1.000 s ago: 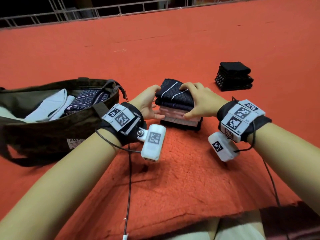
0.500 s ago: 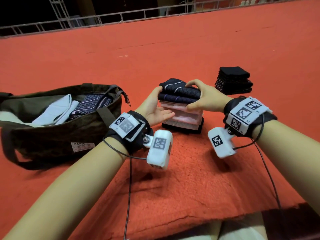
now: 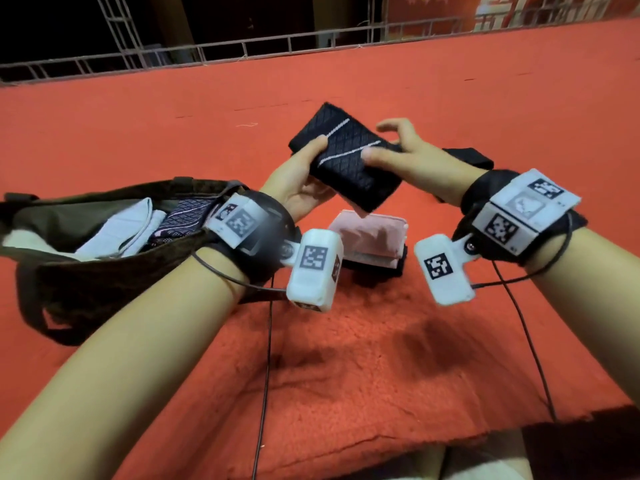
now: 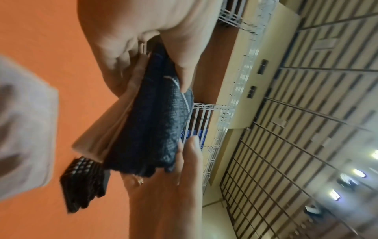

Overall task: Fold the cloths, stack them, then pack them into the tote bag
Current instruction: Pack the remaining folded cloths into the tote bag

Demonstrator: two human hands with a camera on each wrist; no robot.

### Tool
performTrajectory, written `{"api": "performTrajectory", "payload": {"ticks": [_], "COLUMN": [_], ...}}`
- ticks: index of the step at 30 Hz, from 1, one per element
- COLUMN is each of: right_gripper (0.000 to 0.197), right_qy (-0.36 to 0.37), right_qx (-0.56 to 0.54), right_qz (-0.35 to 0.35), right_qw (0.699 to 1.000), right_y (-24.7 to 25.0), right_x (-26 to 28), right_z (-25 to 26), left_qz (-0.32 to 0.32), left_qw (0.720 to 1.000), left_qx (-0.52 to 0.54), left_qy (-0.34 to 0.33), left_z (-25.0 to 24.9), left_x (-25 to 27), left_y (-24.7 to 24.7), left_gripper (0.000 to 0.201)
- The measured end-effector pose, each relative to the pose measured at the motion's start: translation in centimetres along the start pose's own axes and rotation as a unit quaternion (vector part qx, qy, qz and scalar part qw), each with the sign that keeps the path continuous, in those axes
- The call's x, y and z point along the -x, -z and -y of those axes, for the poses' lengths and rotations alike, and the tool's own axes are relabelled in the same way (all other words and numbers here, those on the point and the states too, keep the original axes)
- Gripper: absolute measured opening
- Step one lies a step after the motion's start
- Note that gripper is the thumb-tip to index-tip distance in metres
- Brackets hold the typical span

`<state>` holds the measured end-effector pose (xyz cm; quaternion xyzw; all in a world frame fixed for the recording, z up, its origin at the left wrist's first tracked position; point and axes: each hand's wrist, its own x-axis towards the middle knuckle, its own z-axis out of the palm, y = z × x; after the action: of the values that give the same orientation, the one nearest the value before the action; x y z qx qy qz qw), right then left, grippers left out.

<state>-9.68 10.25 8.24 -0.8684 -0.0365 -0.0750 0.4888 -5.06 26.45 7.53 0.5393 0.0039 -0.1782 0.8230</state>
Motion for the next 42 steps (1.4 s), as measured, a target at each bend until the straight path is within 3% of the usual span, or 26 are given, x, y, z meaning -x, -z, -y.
{"api": "performTrajectory", "payload": {"ticks": [4,5,8,13,16,19,22,25,28,31,37,39,41,42], "right_gripper": [0.078,0.071,0.025,0.016,0.019,0.022,0.023,0.021,0.035,0.055,0.036,0.032,0.028,0.026], "right_qy": [-0.045,-0.035,-0.004,-0.011,-0.028,-0.062,-0.09,-0.117,-0.131,-0.144,-0.186,-0.196,-0.193,-0.193], "right_qx": [-0.098,-0.121,-0.18,-0.249,-0.254,-0.265,-0.309,-0.375,-0.451,-0.493,-0.548,-0.526,-0.493,-0.477], "right_qz": [0.04,0.066,0.127,0.126,0.115,0.103,0.151,0.197,0.25,0.289,0.258,0.249,0.239,0.234], "right_qw": [0.993,0.99,0.975,0.96,0.96,0.957,0.935,0.898,0.847,0.808,0.774,0.789,0.814,0.825], "right_y": [-1.4,-2.0,-3.9,-8.1,-10.8,-13.1,-15.2,-17.2,-19.7,-22.8,-30.4,-32.4,-34.0,-34.5], "right_x": [-0.5,-0.5,-0.7,-1.7,-2.7,-3.4,-4.4,-4.7,-5.1,-5.6,-7.7,-8.1,-8.5,-8.8], "right_z": [2.8,3.4,5.5,9.0,10.0,10.6,11.4,13.0,14.4,15.7,17.5,17.7,17.3,16.8], "left_qz": [0.019,0.022,0.026,0.012,-0.006,-0.08,-0.146,-0.216,-0.288,-0.334,-0.414,-0.391,-0.332,-0.314], "left_qw": [0.991,0.987,0.978,0.97,0.951,0.896,0.817,0.721,0.671,0.701,0.731,0.773,0.826,0.849], "left_qx": [-0.12,-0.14,-0.179,-0.227,-0.304,-0.425,-0.534,-0.637,-0.671,-0.627,-0.543,-0.499,-0.452,-0.423], "left_qy": [-0.061,-0.077,-0.101,-0.09,-0.057,-0.098,-0.16,-0.168,-0.132,-0.067,-0.018,0.029,0.05,0.039], "left_z": [-4.1,-5.2,-8.0,-11.2,-12.5,-14.0,-15.3,-15.7,-15.7,-14.9,-12.9,-12.4,-11.8,-11.8], "left_x": [2.0,2.6,4.1,5.9,6.6,7.8,9.1,9.5,8.6,7.7,6.9,6.9,6.9,7.1], "left_y": [0.9,1.4,3.3,7.4,10.7,14.8,19.2,23.7,28.4,31.8,34.8,35.0,35.2,35.4], "left_gripper": [0.018,0.013,0.009,0.02,0.03,0.025,0.015,0.016,0.022,0.05,0.086,0.074,0.029,0.017]}}
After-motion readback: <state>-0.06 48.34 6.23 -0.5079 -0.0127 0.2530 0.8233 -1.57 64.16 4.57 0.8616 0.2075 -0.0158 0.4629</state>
